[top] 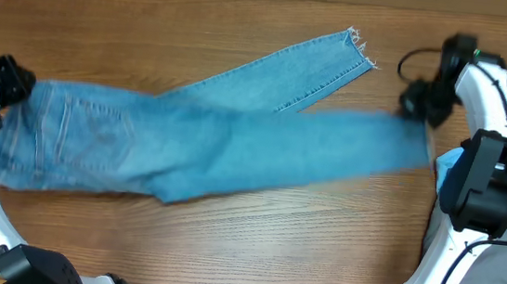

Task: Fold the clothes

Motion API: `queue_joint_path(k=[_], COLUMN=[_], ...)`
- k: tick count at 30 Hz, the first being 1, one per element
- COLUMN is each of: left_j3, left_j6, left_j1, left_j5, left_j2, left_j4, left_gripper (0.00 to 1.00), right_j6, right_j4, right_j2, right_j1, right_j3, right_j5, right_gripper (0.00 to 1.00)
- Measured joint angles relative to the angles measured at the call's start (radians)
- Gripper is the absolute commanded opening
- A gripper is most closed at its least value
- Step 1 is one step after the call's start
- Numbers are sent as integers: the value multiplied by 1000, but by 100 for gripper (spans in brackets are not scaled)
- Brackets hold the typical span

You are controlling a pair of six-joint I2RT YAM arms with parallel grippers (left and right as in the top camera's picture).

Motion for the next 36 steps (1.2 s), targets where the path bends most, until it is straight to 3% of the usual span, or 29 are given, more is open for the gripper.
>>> queue_joint_path(k=[5,10,15,18,22,24,27,29,32,34,36], left_j3=[179,213,150,13,-53,-59,16,178,337,335,255], left_j6=[53,84,98,96,71,38,24,35,75,95,102], left_j1=[0,-14,-88,-140,-153,-156,-157,-165,-190,-224,-258], left_j5=[42,-5,-73,-115,-159,-149,-99,-81,-108,-137,-160], left_j2=[-16,-105,-125,-122,-111,-108,-89,-78,-100,-143,-162], left_j4=[-21,-185,-374,-370,-237,76,270,213,-18,-178,-236], left_gripper=[4,4,4,4,4,4,4,4,4,10,17], right_j6=[-82,-162,-194,-194,-196,-198,-188,-190,-228,-265,-291], right_j4=[53,-72,-89,-28,31,125,202,166,53,-8,-4], right_j2=[-12,-32,-32,-31,-31,-31,-25,-29,-66,-92,-98], right_j1=[0,0,-3,-13,-24,-26,-25,-20,-19,-18,-15], right_j3=[226,249,58,-105,-126,-76,107,273,379,366,307], right_j5=[-154,-39,204,257,225,85,-138,-190,-171,-121,-82], right_gripper=[4,4,4,4,4,4,4,4,7,15,23])
